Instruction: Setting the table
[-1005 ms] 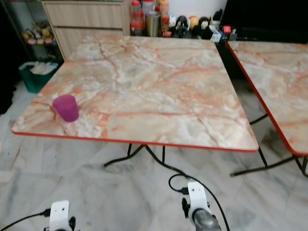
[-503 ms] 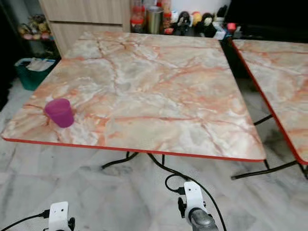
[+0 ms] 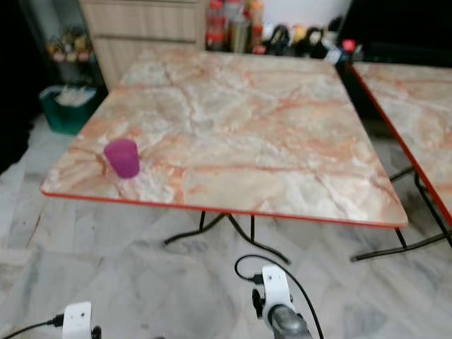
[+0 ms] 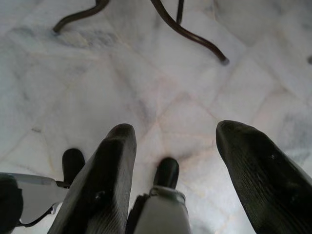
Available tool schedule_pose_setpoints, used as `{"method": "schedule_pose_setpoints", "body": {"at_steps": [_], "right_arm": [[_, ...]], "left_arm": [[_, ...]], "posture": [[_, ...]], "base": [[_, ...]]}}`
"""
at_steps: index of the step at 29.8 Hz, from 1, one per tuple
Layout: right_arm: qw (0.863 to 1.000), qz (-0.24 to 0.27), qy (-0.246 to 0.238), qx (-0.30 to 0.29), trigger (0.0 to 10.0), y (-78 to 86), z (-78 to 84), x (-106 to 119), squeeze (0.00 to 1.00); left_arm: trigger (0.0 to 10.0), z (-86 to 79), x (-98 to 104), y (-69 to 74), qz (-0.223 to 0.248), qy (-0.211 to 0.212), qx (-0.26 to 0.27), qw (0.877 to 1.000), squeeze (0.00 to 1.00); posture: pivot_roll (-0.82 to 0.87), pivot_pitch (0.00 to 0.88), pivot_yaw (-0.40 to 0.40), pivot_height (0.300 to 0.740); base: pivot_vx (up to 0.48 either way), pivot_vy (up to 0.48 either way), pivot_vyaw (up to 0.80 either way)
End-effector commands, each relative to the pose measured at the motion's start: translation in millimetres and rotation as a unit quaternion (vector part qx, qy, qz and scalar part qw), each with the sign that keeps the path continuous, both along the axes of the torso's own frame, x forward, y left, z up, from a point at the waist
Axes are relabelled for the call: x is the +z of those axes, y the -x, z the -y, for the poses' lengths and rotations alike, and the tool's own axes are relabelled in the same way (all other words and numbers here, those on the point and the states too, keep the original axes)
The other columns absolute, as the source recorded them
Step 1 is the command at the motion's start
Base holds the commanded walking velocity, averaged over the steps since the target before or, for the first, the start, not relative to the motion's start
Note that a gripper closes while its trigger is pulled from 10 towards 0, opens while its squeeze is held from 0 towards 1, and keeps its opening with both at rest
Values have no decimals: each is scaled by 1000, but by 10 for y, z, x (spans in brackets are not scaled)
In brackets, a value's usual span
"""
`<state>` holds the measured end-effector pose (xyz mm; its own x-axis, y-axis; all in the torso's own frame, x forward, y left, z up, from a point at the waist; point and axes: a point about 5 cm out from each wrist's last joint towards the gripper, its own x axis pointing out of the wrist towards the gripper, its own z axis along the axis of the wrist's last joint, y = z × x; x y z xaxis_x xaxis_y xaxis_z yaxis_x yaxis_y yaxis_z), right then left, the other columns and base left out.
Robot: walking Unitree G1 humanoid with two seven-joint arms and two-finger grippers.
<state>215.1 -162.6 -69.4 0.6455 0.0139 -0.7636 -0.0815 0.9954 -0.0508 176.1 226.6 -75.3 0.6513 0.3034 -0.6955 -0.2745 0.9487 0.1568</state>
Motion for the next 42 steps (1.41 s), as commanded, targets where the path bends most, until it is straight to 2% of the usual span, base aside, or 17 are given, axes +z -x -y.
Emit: {"method": "schedule_pose_setpoints", "body": {"at_steps": [1,18,22,31,42], "right_arm": [[1000,-2,3,-8,10000,12,40,-5,0],[1000,-2,2,-9,10000,8,23,-4,0],[1000,-2,3,-9,10000,9,25,-5,0],[1000,-2,3,-7,10000,5,18,-3,0],[1000,-4,5,-12,10000,5,26,-4,0]], "left_arm": [[10000,31,-37,56,-10,9,4,1000,0],[10000,17,-2,-8,0,5,-1,1000,0],[10000,36,5,-27,3,1,-9,1000,0],[10000,85,81,-175,35,7,-26,999,0],[10000,104,64,-158,29,11,-33,999,0]], "posture": [[140,108,-32,715],[140,105,-26,715],[141,108,-26,715],[146,106,-27,715],[143,93,-22,715]], "base": [[0,390,0],[0,348,0],[0,0,0],[0,0,0],[0,0,-41]]}}
